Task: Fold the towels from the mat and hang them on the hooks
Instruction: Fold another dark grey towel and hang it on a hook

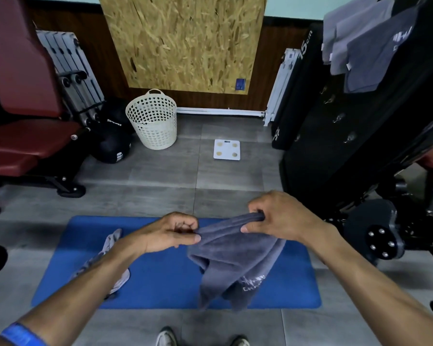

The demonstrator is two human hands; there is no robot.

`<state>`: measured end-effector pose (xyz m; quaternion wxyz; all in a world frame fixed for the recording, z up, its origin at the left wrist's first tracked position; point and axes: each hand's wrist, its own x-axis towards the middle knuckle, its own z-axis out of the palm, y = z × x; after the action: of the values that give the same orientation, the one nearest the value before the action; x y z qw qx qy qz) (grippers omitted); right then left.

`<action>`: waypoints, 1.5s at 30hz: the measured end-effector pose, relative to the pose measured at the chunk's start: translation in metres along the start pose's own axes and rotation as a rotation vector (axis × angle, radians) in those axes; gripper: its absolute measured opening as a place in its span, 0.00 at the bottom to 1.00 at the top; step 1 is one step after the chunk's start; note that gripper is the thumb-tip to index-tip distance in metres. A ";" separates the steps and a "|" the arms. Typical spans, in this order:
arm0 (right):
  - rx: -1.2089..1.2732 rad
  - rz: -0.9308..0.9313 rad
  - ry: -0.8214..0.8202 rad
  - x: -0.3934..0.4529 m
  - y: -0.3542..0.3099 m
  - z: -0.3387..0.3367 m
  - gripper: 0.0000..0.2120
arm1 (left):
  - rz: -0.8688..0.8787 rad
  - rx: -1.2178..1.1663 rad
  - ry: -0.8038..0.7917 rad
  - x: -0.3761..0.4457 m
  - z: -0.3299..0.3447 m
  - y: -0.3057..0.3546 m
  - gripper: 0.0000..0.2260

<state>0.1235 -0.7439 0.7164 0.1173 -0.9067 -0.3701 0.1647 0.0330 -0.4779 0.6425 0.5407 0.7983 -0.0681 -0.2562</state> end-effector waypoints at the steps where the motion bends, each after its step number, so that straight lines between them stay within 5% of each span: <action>1: -0.024 0.009 0.006 -0.002 0.002 0.001 0.22 | 0.009 0.000 0.010 0.002 0.001 0.002 0.14; 7: -0.187 0.136 0.204 -0.010 0.010 0.000 0.26 | 0.031 0.253 0.106 0.009 -0.002 0.000 0.20; 12: -0.117 0.215 0.329 -0.012 0.029 0.003 0.17 | -0.045 0.425 0.135 -0.002 -0.025 -0.011 0.17; 15: 0.035 0.212 0.248 -0.016 0.058 0.017 0.13 | -0.125 0.509 0.156 -0.017 -0.045 -0.033 0.19; 22: 0.154 0.305 -0.034 -0.042 0.090 0.131 0.19 | -0.369 0.937 0.398 -0.036 -0.015 -0.084 0.08; 25: 0.169 0.430 -0.016 -0.047 0.097 0.153 0.17 | -0.362 0.886 0.529 -0.035 -0.002 -0.105 0.04; 28: 0.129 0.555 0.000 -0.051 0.100 0.154 0.24 | -0.337 0.578 0.602 -0.034 0.003 -0.125 0.08; 30: 0.216 0.605 -0.033 -0.058 0.104 0.152 0.29 | -0.385 0.388 0.606 -0.035 0.008 -0.130 0.13; 32: 0.488 0.576 -0.100 -0.068 0.101 0.143 0.32 | -0.385 0.368 0.561 -0.040 0.010 -0.130 0.08; 36: 0.929 0.610 -0.228 -0.094 0.111 0.120 0.26 | -0.368 0.630 0.197 -0.060 0.006 -0.126 0.07; 38: 0.993 0.520 -0.384 -0.101 0.123 0.113 0.20 | -0.419 0.733 0.165 -0.063 0.001 -0.131 0.07; 41: 0.700 0.448 -0.508 -0.090 0.137 0.133 0.06 | -0.504 0.801 0.270 -0.056 -0.003 -0.152 0.05; 45: 0.226 0.550 -0.383 -0.040 0.158 0.200 0.10 | -0.659 0.859 0.386 -0.025 0.002 -0.192 0.02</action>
<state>0.1197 -0.8641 0.4883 0.0963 -0.9064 -0.1069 0.3971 -0.0218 -0.3920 0.4780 0.0622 0.9578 0.1861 -0.2101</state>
